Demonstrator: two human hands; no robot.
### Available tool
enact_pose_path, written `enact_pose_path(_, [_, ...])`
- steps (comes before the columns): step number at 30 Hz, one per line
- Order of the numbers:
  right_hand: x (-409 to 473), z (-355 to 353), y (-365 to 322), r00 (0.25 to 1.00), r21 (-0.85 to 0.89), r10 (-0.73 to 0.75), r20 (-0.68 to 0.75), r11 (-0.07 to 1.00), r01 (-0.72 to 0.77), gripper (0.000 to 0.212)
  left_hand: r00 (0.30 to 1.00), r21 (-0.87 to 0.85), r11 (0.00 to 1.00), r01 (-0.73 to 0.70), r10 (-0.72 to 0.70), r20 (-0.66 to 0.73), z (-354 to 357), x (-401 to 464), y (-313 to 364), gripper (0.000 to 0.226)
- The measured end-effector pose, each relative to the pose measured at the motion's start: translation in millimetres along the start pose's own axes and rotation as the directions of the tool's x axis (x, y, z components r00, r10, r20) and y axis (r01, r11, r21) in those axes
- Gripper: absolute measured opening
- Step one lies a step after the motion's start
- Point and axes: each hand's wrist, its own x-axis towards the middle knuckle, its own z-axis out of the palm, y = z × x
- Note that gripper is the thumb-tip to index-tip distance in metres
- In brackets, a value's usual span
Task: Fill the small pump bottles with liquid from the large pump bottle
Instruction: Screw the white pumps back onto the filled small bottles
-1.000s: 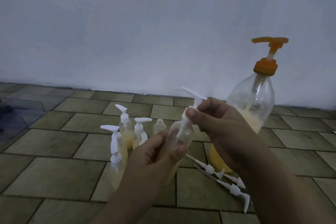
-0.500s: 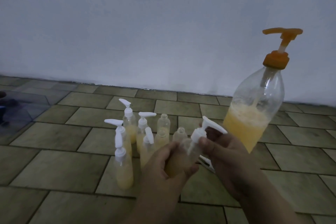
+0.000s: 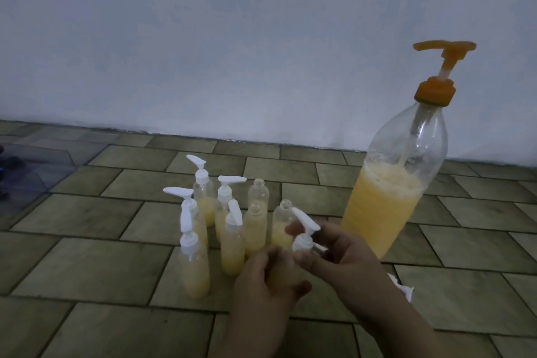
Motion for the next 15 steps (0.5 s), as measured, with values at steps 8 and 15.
enact_pose_path(8, [6,26,21,0.927,-0.343,-0.132,-0.350,0.939,0.004,0.033,0.995,0.038,0.999,-0.031,0.034,-0.092,11,3,-8,0.041])
enact_pose_path(15, [11,24,12,0.983,-0.096,-0.019,-0.183,0.995,0.002,0.022,0.992,-0.042,0.999,-0.022,0.017,-0.127,9,8,-10,0.034])
